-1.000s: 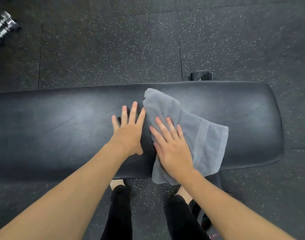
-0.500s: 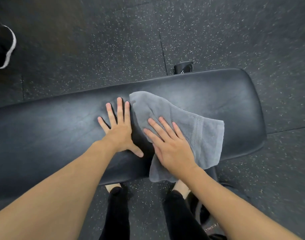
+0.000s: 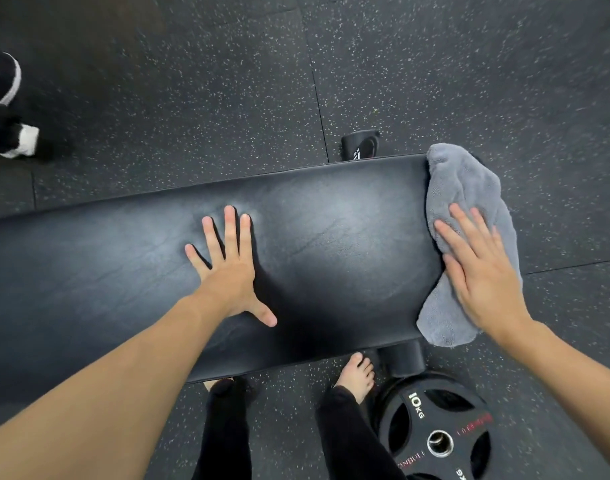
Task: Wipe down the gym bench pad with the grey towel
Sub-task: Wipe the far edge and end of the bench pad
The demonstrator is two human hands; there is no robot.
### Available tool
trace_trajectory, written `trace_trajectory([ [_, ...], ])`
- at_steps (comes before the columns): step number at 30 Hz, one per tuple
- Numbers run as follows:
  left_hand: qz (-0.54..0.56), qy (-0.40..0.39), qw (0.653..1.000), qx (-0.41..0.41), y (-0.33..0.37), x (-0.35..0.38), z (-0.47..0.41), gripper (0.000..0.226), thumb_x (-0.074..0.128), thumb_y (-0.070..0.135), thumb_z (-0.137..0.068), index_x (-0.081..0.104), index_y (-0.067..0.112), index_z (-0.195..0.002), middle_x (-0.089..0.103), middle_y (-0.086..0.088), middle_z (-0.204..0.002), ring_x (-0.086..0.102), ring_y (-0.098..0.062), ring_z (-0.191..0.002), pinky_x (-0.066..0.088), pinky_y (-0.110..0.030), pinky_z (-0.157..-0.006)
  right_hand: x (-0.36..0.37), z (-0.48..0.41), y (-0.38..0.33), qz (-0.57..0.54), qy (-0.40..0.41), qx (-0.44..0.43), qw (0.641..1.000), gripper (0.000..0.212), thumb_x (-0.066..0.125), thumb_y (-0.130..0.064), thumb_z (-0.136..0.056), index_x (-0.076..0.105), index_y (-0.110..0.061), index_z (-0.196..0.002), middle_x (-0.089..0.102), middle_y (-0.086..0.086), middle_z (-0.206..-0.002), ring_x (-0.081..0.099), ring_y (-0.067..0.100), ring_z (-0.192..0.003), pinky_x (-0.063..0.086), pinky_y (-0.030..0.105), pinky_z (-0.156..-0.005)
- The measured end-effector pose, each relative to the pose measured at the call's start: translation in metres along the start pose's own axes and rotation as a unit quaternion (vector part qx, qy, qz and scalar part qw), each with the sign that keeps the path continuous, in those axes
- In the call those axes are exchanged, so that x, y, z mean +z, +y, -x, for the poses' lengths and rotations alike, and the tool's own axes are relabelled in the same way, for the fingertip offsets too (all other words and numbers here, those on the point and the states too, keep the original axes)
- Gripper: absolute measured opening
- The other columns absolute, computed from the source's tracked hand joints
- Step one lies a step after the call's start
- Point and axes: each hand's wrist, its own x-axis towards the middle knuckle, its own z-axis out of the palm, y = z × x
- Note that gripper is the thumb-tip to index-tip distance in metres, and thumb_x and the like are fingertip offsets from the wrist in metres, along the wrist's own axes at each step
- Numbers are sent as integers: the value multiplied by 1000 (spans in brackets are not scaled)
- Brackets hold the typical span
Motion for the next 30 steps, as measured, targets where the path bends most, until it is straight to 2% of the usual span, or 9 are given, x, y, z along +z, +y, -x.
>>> trace_trajectory([
  [5, -3, -7, 1000, -4, -1, -1, -3, 180, 88, 69, -34, -54, 15, -131, -66, -8, -133, -52, -45, -127, -13, -74, -107, 13, -6, -36, -1, 20, -1, 1000, 49, 39, -24, -105, 38, -20, -154, 24, 1, -167, 11, 25, -157, 15, 50, -125],
  [11, -11, -8, 1000, -8, 0, -2, -4, 180, 86, 72, -33, -55, 13, -128, -66, -10, -132, -51, -47, -127, -11, -75, -107, 50, -38, -127, 14, 7, -106, 994, 48, 42, -26, -104, 44, -21, -151, 35, 4, -163, 28, 32, -151, 26, 52, -120],
  [17, -27, -25, 999, -38, 3, -6, -6, 181, 83, 76, -31, -66, 8, -106, -70, -13, -123, -54, -48, -124, -11, -74, -107, 86, -100, -206, -2, -1, -191, 982, 47, 39, -29, -105, 45, -24, -151, 36, 0, -162, 31, 27, -151, 27, 48, -120],
  [21, -9, -26, 999, -22, 5, -8, -3, 179, 85, 73, -35, -65, 14, -113, -70, -10, -125, -56, -46, -122, -14, -72, -107, 75, -125, -184, 19, 9, -187, 982, 45, 38, -30, -104, 49, -25, -148, 41, -2, -160, 36, 26, -148, 31, 48, -118],
  [24, -12, -29, 999, -24, 6, -9, -2, 180, 86, 72, -34, -61, 14, -121, -68, -9, -128, -54, -47, -125, -12, -73, -109, 55, -135, -136, 32, 29, -123, 991, 43, 41, -31, -104, 52, -26, -145, 45, -2, -157, 40, 27, -146, 31, 48, -118],
  [27, -15, -34, 999, -30, 7, -9, -1, 180, 86, 72, -34, -62, 14, -119, -69, -10, -128, -53, -48, -125, -10, -73, -110, 28, -142, -77, 31, 20, -51, 998, 45, 38, -34, -103, 51, -25, -145, 49, 0, -154, 43, 29, -143, 29, 48, -118],
  [30, -21, -37, 998, -37, 8, -9, -1, 180, 85, 74, -33, -63, 13, -118, -69, -10, -127, -53, -49, -124, -10, -73, -110, 4, -137, -29, 15, 20, -21, 999, 44, 37, -34, -104, 53, -22, -143, 50, 3, -152, 44, 31, -141, 31, 50, -116],
])
